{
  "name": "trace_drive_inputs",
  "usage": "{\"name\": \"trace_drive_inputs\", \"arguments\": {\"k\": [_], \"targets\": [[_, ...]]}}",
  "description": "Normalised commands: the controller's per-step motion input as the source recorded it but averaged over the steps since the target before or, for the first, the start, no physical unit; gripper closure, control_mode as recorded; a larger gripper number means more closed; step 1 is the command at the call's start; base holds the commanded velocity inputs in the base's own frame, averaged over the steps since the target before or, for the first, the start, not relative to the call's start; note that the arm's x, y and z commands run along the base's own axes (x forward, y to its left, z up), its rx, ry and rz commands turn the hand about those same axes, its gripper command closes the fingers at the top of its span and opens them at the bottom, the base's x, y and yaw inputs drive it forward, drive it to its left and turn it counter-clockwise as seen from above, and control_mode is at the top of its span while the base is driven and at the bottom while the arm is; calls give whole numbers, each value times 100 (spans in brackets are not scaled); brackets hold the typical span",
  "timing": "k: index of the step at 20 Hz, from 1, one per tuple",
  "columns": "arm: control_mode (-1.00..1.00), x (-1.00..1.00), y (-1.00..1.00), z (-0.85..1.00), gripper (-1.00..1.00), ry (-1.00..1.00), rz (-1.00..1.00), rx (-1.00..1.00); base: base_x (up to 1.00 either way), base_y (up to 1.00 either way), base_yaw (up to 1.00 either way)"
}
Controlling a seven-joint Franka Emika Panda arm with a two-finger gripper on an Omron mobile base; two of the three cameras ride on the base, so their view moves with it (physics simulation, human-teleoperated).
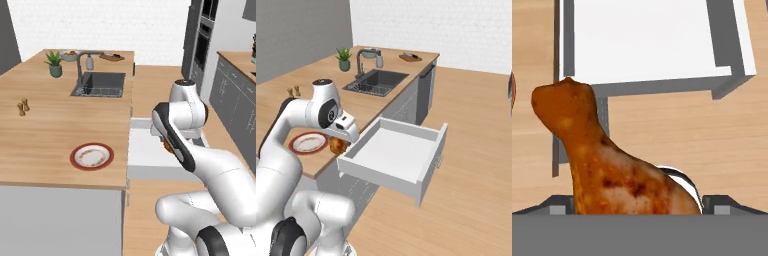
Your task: Pick up the knife from the drawer and place it on the cutting board. Then place the meat from the plate to the cutting board.
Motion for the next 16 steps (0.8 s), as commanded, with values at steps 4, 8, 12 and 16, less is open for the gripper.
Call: {"name": "trace_drive_inputs", "arguments": {"k": [4,8,12,16], "targets": [[100,0,0,0,100,0,0,0,-64,-91,-36],[100,0,0,0,100,0,0,0,-23,-100,-41],[100,0,0,0,100,0,0,0,16,-100,-34],[100,0,0,0,100,0,0,0,54,-61,-19]]}}
